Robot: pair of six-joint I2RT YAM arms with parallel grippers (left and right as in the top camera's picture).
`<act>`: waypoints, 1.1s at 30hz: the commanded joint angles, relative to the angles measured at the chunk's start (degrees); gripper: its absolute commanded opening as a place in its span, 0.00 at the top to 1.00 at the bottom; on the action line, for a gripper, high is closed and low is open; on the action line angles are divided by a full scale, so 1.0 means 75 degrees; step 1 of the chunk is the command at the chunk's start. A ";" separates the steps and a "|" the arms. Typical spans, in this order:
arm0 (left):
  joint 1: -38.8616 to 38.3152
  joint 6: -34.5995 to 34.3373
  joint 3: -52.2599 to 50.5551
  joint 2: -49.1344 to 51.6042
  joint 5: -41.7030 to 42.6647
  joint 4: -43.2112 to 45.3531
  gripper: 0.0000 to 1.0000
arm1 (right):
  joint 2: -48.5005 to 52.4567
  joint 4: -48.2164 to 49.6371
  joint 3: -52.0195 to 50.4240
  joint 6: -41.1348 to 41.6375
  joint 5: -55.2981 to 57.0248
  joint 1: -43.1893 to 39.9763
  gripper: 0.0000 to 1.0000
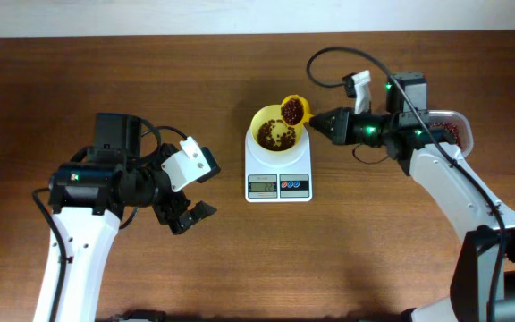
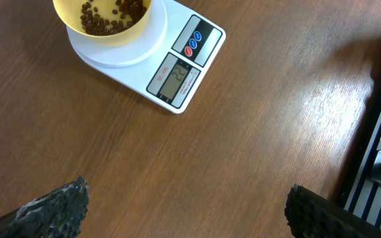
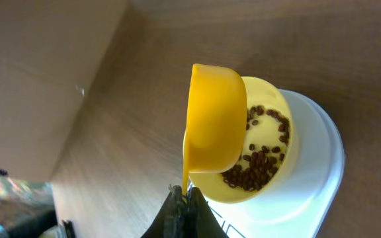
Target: Scoop item into bowl and weigh 50g on scale
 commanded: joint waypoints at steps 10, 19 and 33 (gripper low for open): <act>0.0047 0.0090 -0.0020 -0.0114 0.0108 -0.0009 0.01 | -0.0149 0.0041 0.0128 -0.2847 0.0035 0.0134 0.96; 0.0047 0.0090 -0.0020 -0.0114 0.0108 -0.0009 0.01 | -0.0035 0.0076 0.0131 -0.3847 0.0035 0.0134 0.96; 0.0047 0.0090 -0.0020 -0.0114 0.0108 -0.0009 0.01 | 0.0050 0.0443 0.0128 -0.4095 0.0032 0.0134 0.96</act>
